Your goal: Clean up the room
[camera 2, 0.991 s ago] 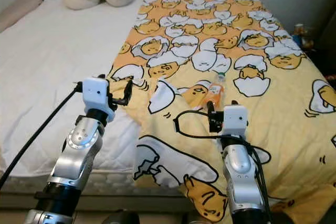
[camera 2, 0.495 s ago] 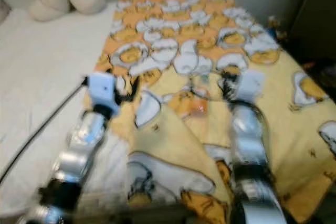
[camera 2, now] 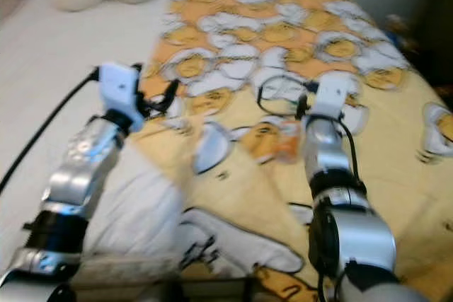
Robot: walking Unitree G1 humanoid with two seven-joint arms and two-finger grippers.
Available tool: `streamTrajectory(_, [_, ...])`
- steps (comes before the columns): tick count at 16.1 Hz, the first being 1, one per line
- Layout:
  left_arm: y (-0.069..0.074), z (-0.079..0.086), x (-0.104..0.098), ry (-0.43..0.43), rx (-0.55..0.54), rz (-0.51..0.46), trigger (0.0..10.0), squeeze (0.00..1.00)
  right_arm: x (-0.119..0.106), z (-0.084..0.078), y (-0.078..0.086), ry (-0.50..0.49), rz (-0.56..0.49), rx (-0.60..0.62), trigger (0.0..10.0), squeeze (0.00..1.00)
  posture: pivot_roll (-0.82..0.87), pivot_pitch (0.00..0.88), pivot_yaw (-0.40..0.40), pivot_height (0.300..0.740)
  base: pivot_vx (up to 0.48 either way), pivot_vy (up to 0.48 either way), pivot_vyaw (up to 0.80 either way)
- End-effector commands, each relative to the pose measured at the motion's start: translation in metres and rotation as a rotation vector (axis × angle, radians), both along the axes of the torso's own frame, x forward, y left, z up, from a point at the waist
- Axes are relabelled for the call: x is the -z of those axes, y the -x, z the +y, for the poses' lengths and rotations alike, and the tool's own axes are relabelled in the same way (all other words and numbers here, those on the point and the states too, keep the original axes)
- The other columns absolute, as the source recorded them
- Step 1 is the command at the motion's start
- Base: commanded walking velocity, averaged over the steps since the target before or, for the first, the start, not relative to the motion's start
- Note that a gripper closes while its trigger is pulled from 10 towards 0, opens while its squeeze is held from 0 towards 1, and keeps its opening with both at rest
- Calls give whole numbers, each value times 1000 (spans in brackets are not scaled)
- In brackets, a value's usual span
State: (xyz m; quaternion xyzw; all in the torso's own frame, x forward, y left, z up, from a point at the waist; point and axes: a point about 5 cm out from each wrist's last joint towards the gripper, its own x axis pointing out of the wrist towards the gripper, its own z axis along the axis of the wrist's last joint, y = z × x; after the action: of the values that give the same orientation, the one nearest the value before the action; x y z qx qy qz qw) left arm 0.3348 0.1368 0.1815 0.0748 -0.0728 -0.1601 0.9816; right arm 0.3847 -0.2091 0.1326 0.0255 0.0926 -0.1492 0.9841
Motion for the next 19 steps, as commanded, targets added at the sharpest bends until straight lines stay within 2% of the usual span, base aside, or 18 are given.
streamTrajectory(1, [6,3,1,12,29,23,10000,0,11,-2,4,-4,48,23,10000,75,-20,73,77,697,0,0,0])
streamTrajectory(3, [19,-7,3,13,184,64,10000,0,16,-3,6,-2,69,32,10000,75,-10,101,76,697,0,0,0])
streamTrajectory(5, [42,-18,4,-60,419,129,10000,0,18,-7,7,30,88,52,10000,75,0,139,70,697,0,0,0])
streamTrajectory(9, [45,-14,-4,-56,430,140,10000,0,12,-13,6,59,71,82,10000,82,2,169,67,697,0,0,0])
streamTrajectory(10, [50,-13,-5,-57,434,150,10000,0,14,-14,7,58,76,80,10000,82,8,189,67,697,0,0,0])
streamTrajectory(12, [58,-9,-1,-71,436,188,10000,0,26,-13,11,-13,134,79,10000,78,30,221,67,697,0,0,0])
streamTrajectory(15, [61,-6,-3,-80,428,201,10000,0,34,-11,14,-59,167,78,10000,86,48,234,66,697,0,0,0])
streamTrajectory(16, [63,-5,-3,-85,419,210,10000,0,38,-9,15,-108,181,67,8275,94,58,241,65,697,0,0,0])
streamTrajectory(17, [63,-4,-3,-86,417,213,10000,0,38,-9,16,-117,184,64,8275,94,58,241,65,697,0,0,0])
streamTrajectory(18, [64,-4,-3,-87,414,216,10000,0,40,-8,16,-141,190,54,0,94,63,246,66,697,0,0,0])
streamTrajectory(19, [64,-4,-2,-86,412,217,10000,0,40,-8,16,-151,192,50,0,94,63,246,66,697,0,0,0])
